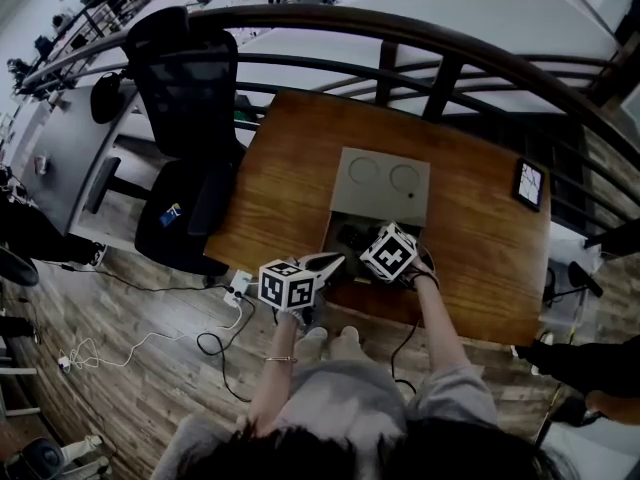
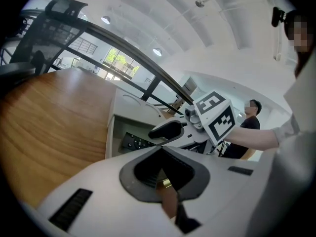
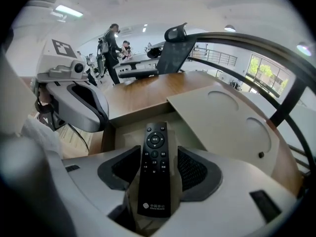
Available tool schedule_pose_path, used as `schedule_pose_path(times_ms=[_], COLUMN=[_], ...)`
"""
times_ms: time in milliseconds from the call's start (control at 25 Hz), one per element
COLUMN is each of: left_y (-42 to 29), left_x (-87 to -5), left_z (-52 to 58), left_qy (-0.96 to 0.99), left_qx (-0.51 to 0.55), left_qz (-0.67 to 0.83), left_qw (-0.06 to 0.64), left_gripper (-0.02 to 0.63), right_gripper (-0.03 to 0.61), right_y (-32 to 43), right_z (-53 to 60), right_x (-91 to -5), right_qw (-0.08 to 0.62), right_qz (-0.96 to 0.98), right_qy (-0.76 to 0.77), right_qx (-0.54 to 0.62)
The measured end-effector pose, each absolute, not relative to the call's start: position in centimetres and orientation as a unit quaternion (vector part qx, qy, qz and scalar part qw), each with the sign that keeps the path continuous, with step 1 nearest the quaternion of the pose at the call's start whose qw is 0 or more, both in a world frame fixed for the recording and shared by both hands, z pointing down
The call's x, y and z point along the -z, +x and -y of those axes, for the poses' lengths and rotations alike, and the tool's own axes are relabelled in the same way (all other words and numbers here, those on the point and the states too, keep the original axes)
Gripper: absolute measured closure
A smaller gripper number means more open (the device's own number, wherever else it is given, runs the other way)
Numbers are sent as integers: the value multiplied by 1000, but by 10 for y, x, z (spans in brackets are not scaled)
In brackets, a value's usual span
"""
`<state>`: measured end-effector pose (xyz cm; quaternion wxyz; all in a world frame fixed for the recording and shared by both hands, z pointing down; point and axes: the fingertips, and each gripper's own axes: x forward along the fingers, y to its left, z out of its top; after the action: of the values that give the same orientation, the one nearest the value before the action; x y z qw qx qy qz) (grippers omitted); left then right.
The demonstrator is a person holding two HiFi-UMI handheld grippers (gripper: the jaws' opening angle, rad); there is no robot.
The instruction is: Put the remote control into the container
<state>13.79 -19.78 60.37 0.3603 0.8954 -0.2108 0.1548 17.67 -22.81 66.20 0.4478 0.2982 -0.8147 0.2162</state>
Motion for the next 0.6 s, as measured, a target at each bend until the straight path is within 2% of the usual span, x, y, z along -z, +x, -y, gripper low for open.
schedule_pose_path(times_ms=[160,600], left_y=[141,147], left_x=[-598,-573], left_z=[200,199], left_qy=[902,926], left_qx=[-152,-132], left_qz=[206,186], left_qw=[348,302], left_gripper=[611,611], right_gripper=[347,506], right_y=[178,183], right_z=[235,231], right_x=[-644,-596], right_qw=[403,249], right_qz=[828,831], right_qy=[328,437], right_qx=[-213,-236])
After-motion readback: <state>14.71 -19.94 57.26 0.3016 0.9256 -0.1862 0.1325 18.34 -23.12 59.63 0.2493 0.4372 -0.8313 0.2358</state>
